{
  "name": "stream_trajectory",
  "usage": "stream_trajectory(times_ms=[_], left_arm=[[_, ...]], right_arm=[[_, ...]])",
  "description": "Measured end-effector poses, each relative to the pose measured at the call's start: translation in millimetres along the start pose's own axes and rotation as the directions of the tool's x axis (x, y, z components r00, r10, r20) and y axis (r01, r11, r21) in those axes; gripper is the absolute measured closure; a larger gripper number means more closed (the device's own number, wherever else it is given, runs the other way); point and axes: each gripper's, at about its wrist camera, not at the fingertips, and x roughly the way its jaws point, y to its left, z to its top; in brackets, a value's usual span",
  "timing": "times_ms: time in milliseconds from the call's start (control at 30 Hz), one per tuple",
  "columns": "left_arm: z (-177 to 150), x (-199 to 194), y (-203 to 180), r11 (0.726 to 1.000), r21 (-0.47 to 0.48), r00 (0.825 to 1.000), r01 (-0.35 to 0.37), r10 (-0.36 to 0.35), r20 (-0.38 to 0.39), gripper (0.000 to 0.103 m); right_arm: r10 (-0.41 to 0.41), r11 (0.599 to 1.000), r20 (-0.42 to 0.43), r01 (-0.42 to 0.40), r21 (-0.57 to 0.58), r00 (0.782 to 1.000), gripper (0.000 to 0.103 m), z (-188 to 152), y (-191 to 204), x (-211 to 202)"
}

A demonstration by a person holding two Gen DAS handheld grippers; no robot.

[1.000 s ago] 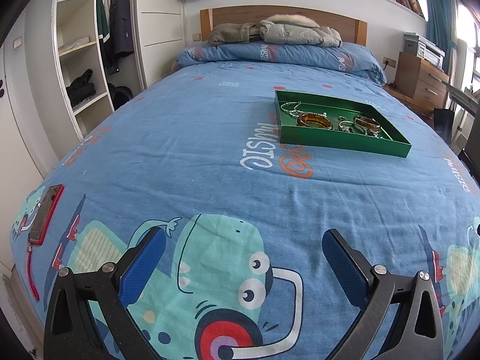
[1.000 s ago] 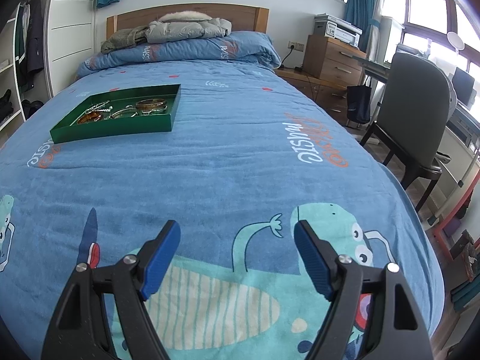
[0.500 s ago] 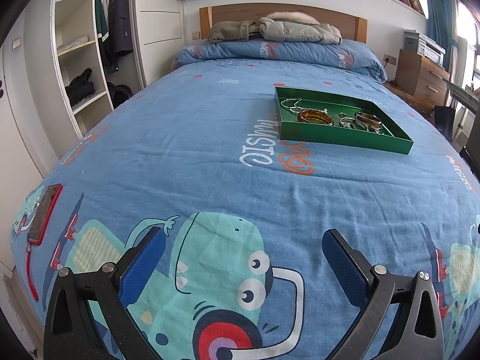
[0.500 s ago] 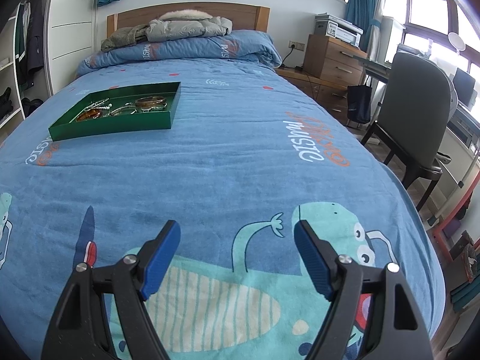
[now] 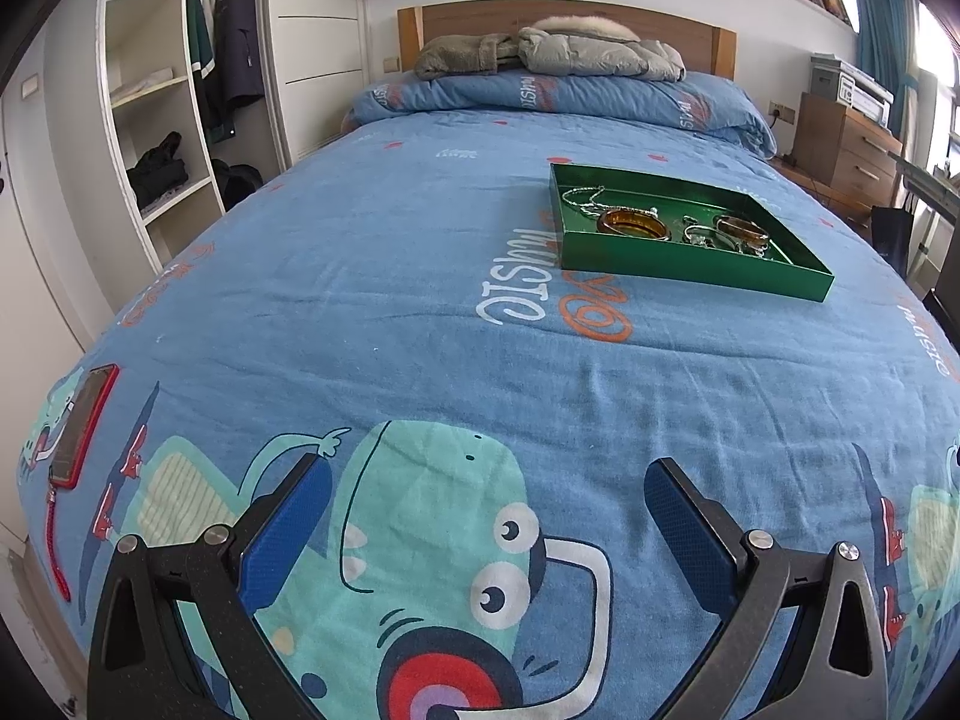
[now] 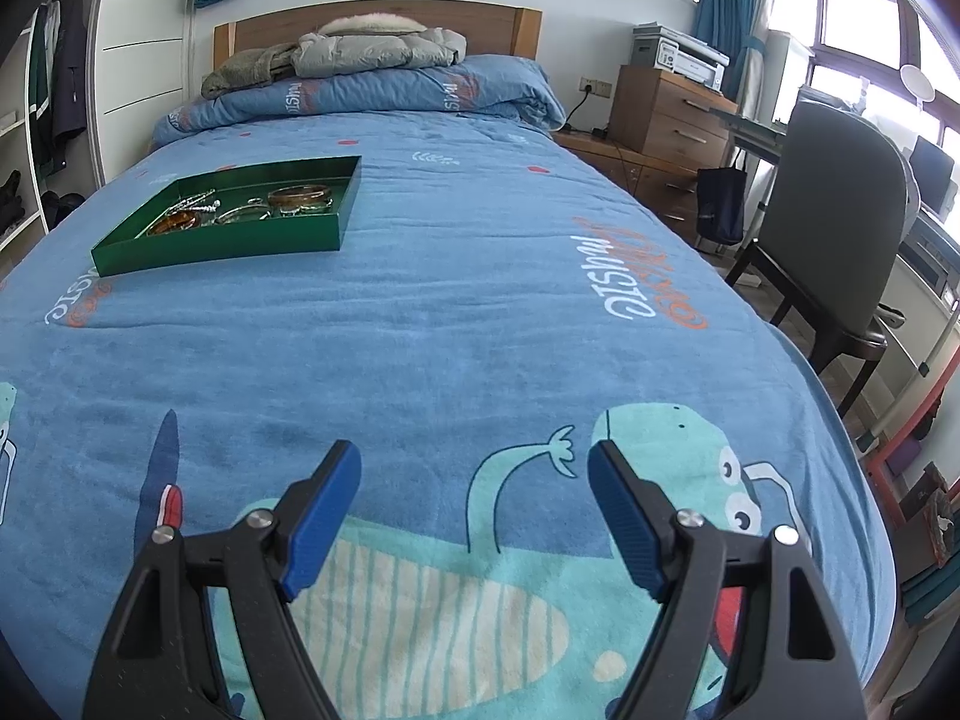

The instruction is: Organize jewelry

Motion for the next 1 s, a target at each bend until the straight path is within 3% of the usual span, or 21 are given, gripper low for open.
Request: stream_trajectory(times_ms=[600,1000], left_arm=[[3,-3,-6,1.000,0.005,1.000,0.002,-0.002,0.017,0.001],[16,-29,-15,1.000,0.021,0.997,0.006,-0.008,0.071,0.001]], right_arm=[[0.000,1.000,0.003,0.000,0.000,1.000,0.026,-4,1,7],[0.012,1.000,0.068,-0.012,0.006,0.998,0.026,10,-5,-20]])
